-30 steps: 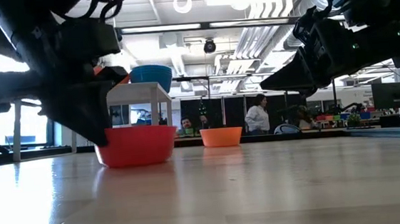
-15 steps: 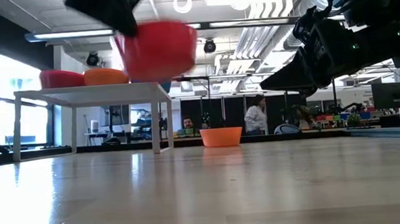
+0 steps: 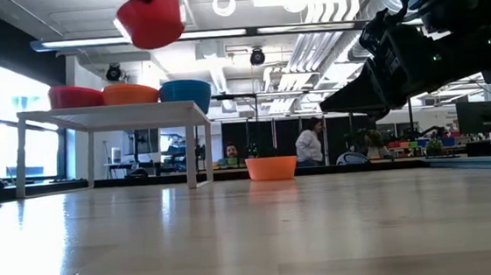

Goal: Pick & Place Mini bowls
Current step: Stack the red bowl on top of the other red bowls on the shelf, then stack the orange bowl on top of the other orange bowls on the shelf

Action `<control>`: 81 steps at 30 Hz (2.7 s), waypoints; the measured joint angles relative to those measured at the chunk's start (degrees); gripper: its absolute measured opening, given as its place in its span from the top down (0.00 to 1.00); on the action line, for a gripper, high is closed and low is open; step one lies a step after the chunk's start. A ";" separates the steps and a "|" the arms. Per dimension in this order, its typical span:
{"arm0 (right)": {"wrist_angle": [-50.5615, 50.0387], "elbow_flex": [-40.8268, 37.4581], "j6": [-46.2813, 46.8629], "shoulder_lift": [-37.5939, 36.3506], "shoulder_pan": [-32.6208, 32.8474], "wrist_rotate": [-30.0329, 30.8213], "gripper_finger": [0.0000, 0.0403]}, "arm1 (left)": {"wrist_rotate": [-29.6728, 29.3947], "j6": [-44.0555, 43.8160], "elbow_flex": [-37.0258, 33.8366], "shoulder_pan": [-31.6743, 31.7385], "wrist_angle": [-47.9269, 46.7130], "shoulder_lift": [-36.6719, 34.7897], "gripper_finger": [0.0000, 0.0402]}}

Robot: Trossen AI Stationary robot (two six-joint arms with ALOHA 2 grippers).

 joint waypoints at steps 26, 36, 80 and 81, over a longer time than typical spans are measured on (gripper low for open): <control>0.28 0.00 -0.20 0.00 0.00 0.02 1.00 | 13.00 -2.34 11.57 58.16 -23.37 5.93 1.00; -0.03 0.00 -0.37 0.00 0.00 0.00 1.00 | 14.77 -2.03 4.23 59.90 -20.84 5.93 1.00; -3.49 -0.02 9.99 0.00 -1.86 2.84 1.00 | 22.56 1.70 -40.60 21.12 41.54 -25.08 0.98; -3.70 -0.02 11.51 0.00 -2.59 3.51 1.00 | 21.71 2.09 -43.23 18.65 46.31 -25.17 0.99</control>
